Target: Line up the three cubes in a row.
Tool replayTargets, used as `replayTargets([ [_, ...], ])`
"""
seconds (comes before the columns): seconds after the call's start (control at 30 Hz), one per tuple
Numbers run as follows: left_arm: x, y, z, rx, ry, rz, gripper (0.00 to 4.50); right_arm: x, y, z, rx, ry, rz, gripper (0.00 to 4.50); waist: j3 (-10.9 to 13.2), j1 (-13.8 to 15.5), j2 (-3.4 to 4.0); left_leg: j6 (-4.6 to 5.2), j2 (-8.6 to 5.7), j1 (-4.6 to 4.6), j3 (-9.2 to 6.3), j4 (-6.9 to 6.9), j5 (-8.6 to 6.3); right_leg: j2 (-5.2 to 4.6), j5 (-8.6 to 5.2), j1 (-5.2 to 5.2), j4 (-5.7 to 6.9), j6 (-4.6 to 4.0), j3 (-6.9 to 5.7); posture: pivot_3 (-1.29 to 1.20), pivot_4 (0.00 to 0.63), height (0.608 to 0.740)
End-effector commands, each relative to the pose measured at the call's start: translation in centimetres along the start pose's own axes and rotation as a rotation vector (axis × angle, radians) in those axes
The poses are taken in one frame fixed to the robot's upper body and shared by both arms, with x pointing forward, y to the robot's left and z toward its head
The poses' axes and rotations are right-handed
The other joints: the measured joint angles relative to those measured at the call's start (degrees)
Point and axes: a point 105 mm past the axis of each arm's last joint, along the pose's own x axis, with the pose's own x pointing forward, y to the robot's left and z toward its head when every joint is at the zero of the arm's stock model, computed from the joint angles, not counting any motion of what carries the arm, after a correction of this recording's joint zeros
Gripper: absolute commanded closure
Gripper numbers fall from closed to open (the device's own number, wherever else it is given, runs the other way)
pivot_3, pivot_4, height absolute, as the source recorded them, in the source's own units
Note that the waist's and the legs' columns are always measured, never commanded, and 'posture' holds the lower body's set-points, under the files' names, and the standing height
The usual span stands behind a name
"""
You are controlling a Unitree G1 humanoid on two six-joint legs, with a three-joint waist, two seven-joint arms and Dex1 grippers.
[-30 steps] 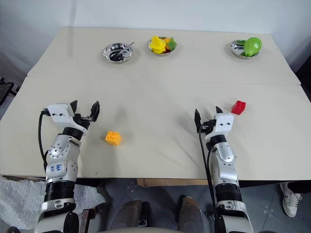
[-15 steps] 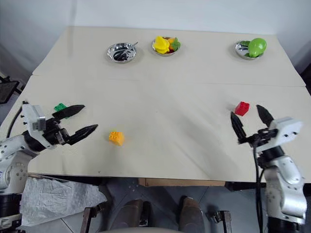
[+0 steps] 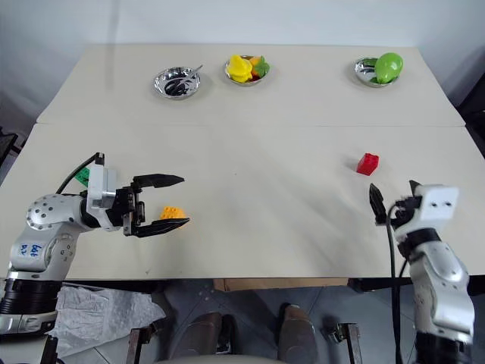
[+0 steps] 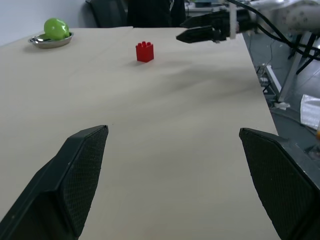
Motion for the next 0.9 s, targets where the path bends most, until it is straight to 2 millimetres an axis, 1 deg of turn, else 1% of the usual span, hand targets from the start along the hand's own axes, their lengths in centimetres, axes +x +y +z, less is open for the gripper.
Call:
replayTargets([
  [0.03, 0.0, 0.0, 0.4, 0.042, -0.006, 0.018, 0.03, 2.5, 0.1, 1.2, 0.039, 0.001, -0.065, 0.00, 0.00, -0.01, -0.01, 0.01, -0.01, -0.03, 0.07, 0.00, 0.00, 0.00, 0.00, -0.09, 0.03, 0.01, 0.08, 0.00, 0.150, 0.740],
  [0.17, -0.1, -0.6, 0.1, 0.023, 0.000, 0.020, 0.03, 5.0, 0.9, 1.5, 0.060, 0.022, -0.066, 0.00, 0.00, 0.21, -0.01, 0.01, -0.01, -0.15, 0.32, -0.05, 0.01, 0.03, 0.00, -0.42, 0.17, 0.00, 0.30, 0.00, 0.150, 0.740],
  [0.23, -0.2, -0.8, 0.0, 0.023, 0.003, 0.024, 0.03, 6.0, 0.8, 1.6, 0.053, 0.031, -0.086, 0.00, 0.00, 0.34, -0.01, 0.05, -0.02, -0.17, 0.48, -0.05, -0.02, 0.05, 0.00, -0.45, 0.15, 0.00, 0.36, 0.00, 0.150, 0.740],
  [0.3, -0.2, -0.7, 0.2, 0.030, 0.001, 0.038, 0.03, 7.0, 0.1, 1.2, 0.036, 0.058, -0.148, 0.00, 0.00, 0.52, -0.01, 0.07, -0.01, -0.19, 0.60, -0.03, -0.02, 0.05, 0.01, -0.47, 0.15, 0.02, 0.44, 0.00, 0.150, 0.740],
  [0.37, -0.3, -0.7, 0.3, 0.043, 0.003, 0.053, 0.03, 7.7, 0.3, 0.7, 0.038, 0.089, -0.152, 0.00, 0.00, 0.81, -0.01, 0.07, 0.00, -0.19, 0.61, -0.03, -0.02, 0.06, 0.01, -0.47, 0.15, 0.02, 0.44, 0.00, 0.150, 0.740],
  [0.47, -0.4, -0.7, 0.4, 0.054, 0.006, 0.071, 0.00, 8.0, 1.0, 0.4, 0.054, 0.106, -0.139, 0.63, 0.00, 0.38, -0.01, 0.07, 0.00, -0.16, 0.64, -0.02, -0.02, 0.16, 0.05, -0.53, 0.14, 0.09, 0.65, 0.00, 0.150, 0.740],
  [0.7, -0.8, -0.5, 0.4, 0.061, 0.019, 0.097, 0.00, 8.1, 2.5, 0.5, 0.073, 0.105, -0.082, 2.98, 0.00, -0.07, -0.01, 0.06, 0.06, -0.16, 0.67, -0.02, -0.03, 0.32, 0.05, -0.56, 0.11, 0.08, 0.72, 0.00, 0.150, 0.740],
  [0.77, -0.8, -0.6, 0.4, 0.063, 0.019, 0.098, 0.00, 8.1, 3.0, 0.7, 0.094, 0.099, -0.041, 3.02, 0.00, -0.19, -0.01, 0.06, 0.07, -0.16, 0.67, -0.02, -0.03, 0.32, 0.05, -0.56, 0.12, 0.08, 0.72, 0.00, 0.150, 0.740],
  [0.83, -0.8, -0.6, 0.4, 0.063, 0.019, 0.101, 0.00, 8.3, 4.5, 1.9, 0.104, 0.065, 0.091, 3.02, 0.00, -0.38, -0.01, 0.05, 0.08, -0.16, 0.67, -0.02, -0.03, 0.32, 0.05, -0.56, 0.12, 0.08, 0.72, 0.00, 0.150, 0.740],
  [0.9, -0.8, -0.6, 0.4, 0.062, 0.021, 0.104, 0.00, 7.7, 7.7, 3.5, 0.049, 0.024, 0.387, 3.02, 0.01, -0.51, 0.01, 0.06, 0.07, -0.17, 0.68, -0.02, -0.03, 0.33, 0.05, -0.57, 0.11, 0.08, 0.74, 0.00, 0.150, 0.740],
])
